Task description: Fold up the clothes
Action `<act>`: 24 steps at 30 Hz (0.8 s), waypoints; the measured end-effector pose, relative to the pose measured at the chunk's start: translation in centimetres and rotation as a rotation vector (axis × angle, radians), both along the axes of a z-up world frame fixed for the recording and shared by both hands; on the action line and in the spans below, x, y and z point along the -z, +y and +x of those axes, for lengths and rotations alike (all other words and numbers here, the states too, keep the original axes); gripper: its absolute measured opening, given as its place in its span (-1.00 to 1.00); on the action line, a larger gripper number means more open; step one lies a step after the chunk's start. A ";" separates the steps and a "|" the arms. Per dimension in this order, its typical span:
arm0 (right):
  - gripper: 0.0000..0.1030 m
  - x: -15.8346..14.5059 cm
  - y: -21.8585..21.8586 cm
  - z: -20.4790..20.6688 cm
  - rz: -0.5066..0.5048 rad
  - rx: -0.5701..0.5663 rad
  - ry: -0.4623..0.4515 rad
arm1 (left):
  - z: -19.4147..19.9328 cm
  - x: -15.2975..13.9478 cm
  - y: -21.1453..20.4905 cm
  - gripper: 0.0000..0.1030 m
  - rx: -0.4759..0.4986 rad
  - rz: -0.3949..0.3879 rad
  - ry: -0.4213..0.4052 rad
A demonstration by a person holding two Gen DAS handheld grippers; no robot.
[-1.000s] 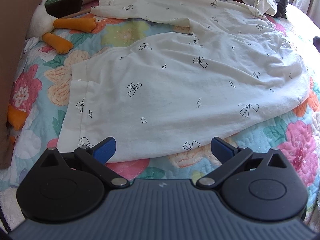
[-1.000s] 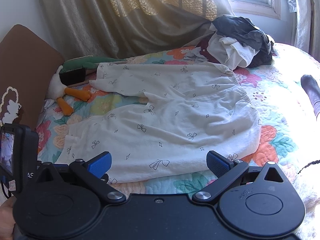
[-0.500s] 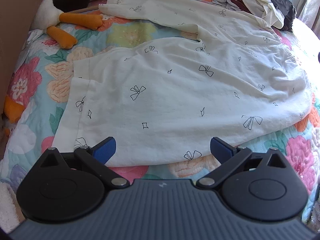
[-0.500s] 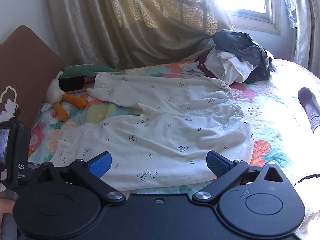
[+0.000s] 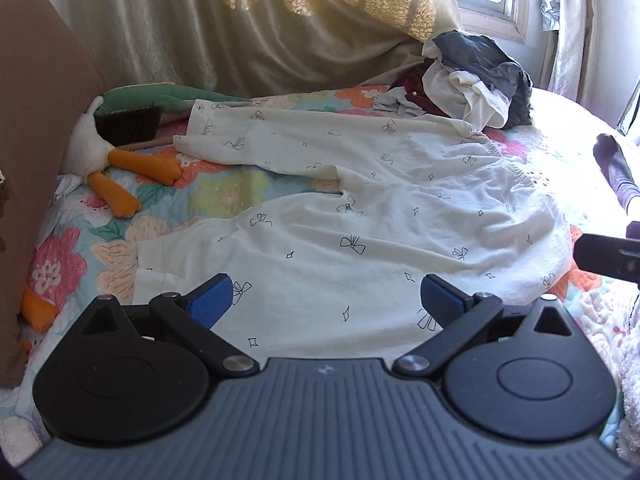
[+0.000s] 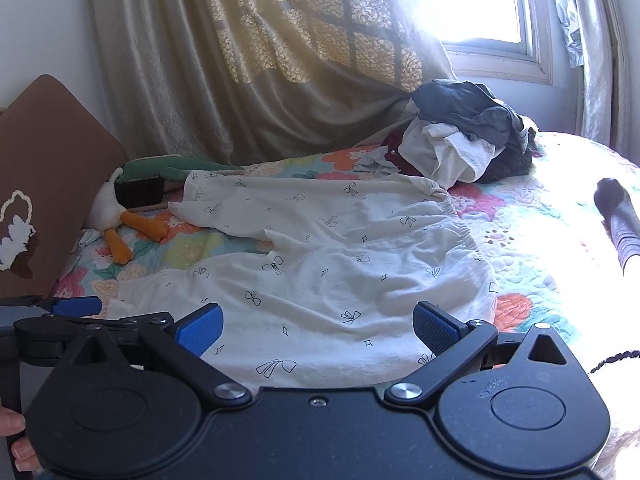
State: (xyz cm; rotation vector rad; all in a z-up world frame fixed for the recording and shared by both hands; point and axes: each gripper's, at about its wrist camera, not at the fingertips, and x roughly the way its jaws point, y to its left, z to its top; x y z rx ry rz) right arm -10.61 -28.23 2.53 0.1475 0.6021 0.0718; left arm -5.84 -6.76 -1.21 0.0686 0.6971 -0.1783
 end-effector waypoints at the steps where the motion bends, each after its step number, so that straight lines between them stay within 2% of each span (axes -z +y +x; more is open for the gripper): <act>1: 0.99 0.1 -0.1 0.0 0.007 0.004 0.003 | 0.0 0.0 -0.2 0.98 0.006 0.001 0.003; 8: 0.99 0.8 -1.0 0.6 0.019 -0.003 0.024 | 0.4 1.6 -0.3 0.98 0.012 -0.034 0.110; 11: 0.99 1.6 -1.4 2.0 -0.013 -0.037 0.055 | 1.6 3.0 0.3 0.98 -0.025 0.013 0.195; 13: 0.99 1.8 -2.1 3.0 -0.022 -0.022 0.074 | 2.5 4.2 2.6 0.98 -0.099 -0.018 0.262; 18: 0.99 1.4 -3.4 4.2 -0.093 -0.054 0.052 | 4.6 7.0 8.3 0.98 -0.283 -0.096 0.431; 20: 1.00 2.2 -4.7 5.2 -0.065 -0.047 0.091 | 5.0 8.0 10.0 0.98 -0.342 -0.118 0.470; 23: 0.98 4.8 -7.8 7.2 0.070 0.007 0.205 | 4.8 9.0 11.1 0.98 -0.394 -0.122 0.483; 24: 0.91 5.7 -8.5 7.6 0.115 0.032 0.240 | 4.9 9.3 11.5 0.98 -0.409 -0.130 0.489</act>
